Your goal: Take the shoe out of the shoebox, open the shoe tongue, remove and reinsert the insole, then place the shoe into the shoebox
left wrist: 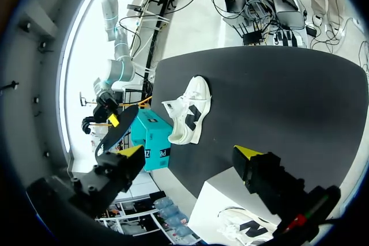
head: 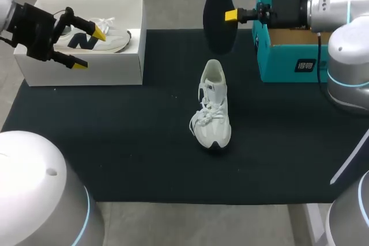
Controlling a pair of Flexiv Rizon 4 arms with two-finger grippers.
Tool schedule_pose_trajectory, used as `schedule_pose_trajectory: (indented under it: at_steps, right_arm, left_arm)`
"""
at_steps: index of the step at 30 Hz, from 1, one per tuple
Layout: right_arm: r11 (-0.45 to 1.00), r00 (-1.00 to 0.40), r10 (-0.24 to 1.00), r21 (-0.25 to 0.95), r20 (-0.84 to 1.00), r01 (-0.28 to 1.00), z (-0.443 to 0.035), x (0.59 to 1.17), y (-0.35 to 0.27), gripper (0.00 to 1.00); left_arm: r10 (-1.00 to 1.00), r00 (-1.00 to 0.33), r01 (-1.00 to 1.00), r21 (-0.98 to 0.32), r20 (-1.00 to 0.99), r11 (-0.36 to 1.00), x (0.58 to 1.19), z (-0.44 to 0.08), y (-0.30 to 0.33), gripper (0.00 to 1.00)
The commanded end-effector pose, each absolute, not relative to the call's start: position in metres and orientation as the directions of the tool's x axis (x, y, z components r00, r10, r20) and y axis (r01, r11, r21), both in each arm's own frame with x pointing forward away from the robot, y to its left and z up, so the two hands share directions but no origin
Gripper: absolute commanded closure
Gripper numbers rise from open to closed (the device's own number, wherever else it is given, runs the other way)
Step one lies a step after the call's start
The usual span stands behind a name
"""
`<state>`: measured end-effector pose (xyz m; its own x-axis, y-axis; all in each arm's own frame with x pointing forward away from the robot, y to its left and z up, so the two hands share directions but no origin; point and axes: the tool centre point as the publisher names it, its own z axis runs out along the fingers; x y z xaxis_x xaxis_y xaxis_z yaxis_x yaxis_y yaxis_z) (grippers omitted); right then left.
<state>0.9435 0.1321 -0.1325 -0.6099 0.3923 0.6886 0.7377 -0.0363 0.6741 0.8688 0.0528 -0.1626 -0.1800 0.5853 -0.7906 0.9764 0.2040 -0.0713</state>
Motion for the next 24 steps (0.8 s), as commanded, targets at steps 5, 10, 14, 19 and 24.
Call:
schedule_pose_trajectory:
  at_steps: [5, 10, 14, 19, 24]
  right_arm:
    - [-0.035, -0.609, 0.394, 0.673, 0.689, 0.739, -0.132, 0.944, 0.133, 1.0]
    - [-0.035, -0.609, 0.394, 0.673, 0.689, 0.739, -0.132, 0.944, 0.133, 1.0]
    - [-0.077, -0.623, 0.36, 0.688, 0.695, 0.722, -0.147, 0.949, 0.14, 1.0]
    - [-0.069, -0.695, 0.362, 0.762, 0.621, 0.644, -0.155, 0.957, 0.14, 1.0]
    - [-0.008, -0.71, 0.343, 0.758, 0.614, 0.652, -0.169, 0.964, 0.142, 1.0]
  left_arm:
    - [0.588, -0.18, 0.976, -0.071, -0.789, 0.205, 0.868, -0.162, 0.053, 0.0]
    - [0.588, -0.18, 0.976, -0.071, -0.789, 0.205, 0.868, -0.162, 0.053, 0.0]
    - [0.588, -0.18, 0.976, -0.071, -0.789, 0.205, 0.868, -0.162, 0.053, 0.0]
    - [0.588, -0.18, 0.976, -0.071, -0.789, 0.205, 0.868, -0.162, 0.053, 0.0]
    - [0.588, -0.18, 0.976, -0.071, -0.789, 0.205, 0.868, -0.162, 0.053, 0.0]
